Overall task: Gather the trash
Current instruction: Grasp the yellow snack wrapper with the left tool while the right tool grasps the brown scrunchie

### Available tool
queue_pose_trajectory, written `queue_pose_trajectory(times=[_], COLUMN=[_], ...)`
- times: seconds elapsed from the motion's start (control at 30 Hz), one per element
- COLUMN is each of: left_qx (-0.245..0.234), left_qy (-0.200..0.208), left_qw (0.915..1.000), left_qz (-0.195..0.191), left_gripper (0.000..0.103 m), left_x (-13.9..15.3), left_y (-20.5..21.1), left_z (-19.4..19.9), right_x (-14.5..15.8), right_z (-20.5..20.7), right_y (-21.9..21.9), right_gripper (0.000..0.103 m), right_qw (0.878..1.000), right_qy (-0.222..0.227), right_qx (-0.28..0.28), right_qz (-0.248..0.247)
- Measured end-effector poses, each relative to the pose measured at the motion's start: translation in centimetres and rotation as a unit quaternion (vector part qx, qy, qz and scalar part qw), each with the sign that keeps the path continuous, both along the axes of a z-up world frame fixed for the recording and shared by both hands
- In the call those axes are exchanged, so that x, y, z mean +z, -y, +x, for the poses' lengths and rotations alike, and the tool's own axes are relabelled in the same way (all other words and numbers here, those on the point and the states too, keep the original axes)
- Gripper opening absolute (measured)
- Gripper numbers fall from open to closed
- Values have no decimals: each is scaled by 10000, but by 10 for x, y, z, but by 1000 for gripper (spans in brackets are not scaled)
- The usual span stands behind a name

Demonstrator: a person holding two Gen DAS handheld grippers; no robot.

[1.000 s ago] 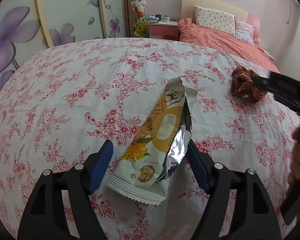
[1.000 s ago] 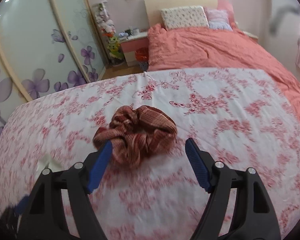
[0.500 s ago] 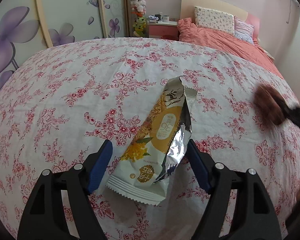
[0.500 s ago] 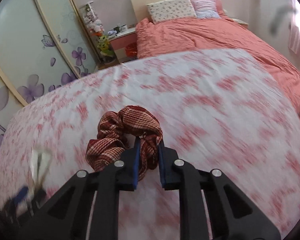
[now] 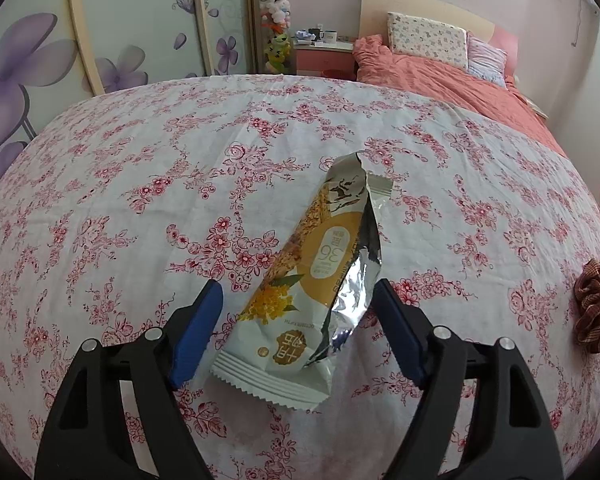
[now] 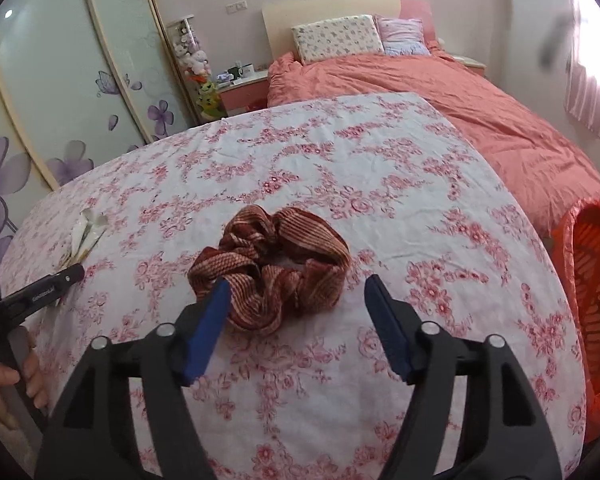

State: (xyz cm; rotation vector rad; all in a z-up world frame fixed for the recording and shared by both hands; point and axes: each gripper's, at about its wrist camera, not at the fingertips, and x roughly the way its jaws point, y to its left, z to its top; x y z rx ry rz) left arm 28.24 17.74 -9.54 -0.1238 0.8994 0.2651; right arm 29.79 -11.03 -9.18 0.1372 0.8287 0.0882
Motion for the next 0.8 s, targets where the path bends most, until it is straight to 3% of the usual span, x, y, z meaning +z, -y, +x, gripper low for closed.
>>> queue_pose_trajectory(times=[0.17,0.23,0.33,0.43,0.57,0.8], left_qx=[-43,-105,-196,-199,-239,-425], left_qy=[0,-2,-12,24,63,106], left_qw=[10000,9999,9998,9998,9997,9990], left_qz=[-20,-32,-4,-55,-84,-79], left_gripper=[79,81,81,79,68,62], left_x=[0,-1,-1,0,1,2], left_y=[0,1,2,-1,-7,-9], left_z=[0,1,5,9,14,12], right_x=[-3,-6,-11,-14,-17,-18], right_z=[20,26,33,35,35,35], right_y=[-16,-23,-32,-36,-29,-27], right_gripper=[88,90,90,82,76,79], right_qw=[10000,9998,9990,9983,9988,9989], right_qy=[-67,-145,-221,-290,-356,-356], right_qx=[14,49,91,146,110,131], right_qz=[-28,-145,-367,-486,-320,-278])
